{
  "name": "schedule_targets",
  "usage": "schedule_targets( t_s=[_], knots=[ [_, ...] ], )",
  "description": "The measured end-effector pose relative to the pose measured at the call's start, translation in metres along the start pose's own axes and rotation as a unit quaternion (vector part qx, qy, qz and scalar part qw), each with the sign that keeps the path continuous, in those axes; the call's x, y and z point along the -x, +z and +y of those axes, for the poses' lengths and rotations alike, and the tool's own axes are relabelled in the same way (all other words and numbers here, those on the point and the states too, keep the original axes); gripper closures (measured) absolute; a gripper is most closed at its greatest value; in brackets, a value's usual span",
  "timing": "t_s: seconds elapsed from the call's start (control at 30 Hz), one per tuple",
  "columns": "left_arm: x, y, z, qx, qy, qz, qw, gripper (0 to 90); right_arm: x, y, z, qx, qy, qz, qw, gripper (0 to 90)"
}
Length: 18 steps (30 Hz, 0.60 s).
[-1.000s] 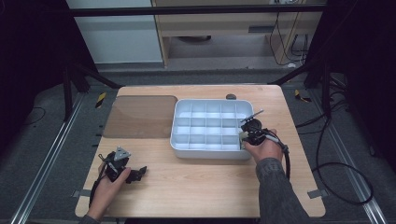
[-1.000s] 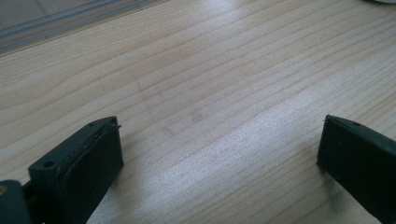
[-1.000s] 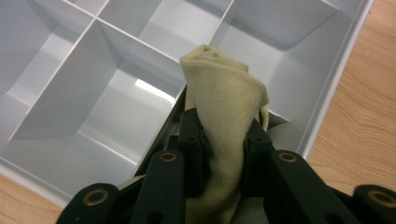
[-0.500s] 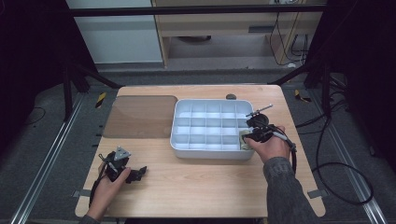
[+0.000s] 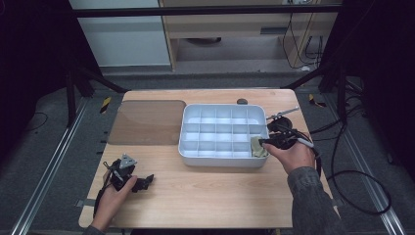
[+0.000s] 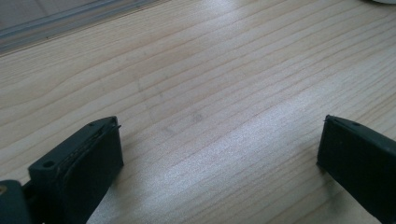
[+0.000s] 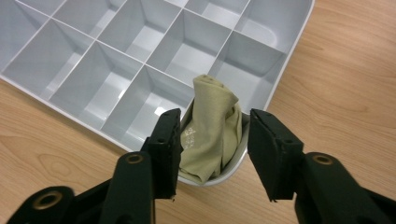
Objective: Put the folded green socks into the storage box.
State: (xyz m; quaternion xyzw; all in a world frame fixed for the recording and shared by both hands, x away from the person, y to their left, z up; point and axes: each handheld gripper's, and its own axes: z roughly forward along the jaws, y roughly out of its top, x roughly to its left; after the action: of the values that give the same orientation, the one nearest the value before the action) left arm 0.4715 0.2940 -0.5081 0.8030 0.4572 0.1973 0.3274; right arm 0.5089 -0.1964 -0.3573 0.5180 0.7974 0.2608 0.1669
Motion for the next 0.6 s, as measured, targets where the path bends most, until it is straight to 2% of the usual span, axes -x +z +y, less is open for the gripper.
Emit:
schedule_targets(
  t_s=[0.13, 0.2, 0.37, 0.6],
  knots=[
    [0.000, 0.000, 0.000, 0.002, -0.001, 0.000, 1.0000, 0.0, 0.003, -0.012, 0.005, 0.014, -0.002, 0.005, 0.9999, 74.1],
    [0.000, 0.000, 0.000, 0.002, -0.002, 0.001, 1.0000, 0.0, 0.004, -0.016, 0.007, 0.021, -0.004, 0.002, 0.9998, 79.0],
    [0.000, 0.000, 0.000, 0.001, 0.000, 0.001, 1.0000, 0.0, 0.007, -0.020, 0.013, 0.019, -0.003, -0.004, 0.9998, 89.5],
    [0.000, 0.000, 0.000, 0.002, -0.001, 0.002, 1.0000, 0.0, 0.013, -0.008, 0.023, 0.005, -0.003, -0.015, 0.9999, 90.0]
  ],
)
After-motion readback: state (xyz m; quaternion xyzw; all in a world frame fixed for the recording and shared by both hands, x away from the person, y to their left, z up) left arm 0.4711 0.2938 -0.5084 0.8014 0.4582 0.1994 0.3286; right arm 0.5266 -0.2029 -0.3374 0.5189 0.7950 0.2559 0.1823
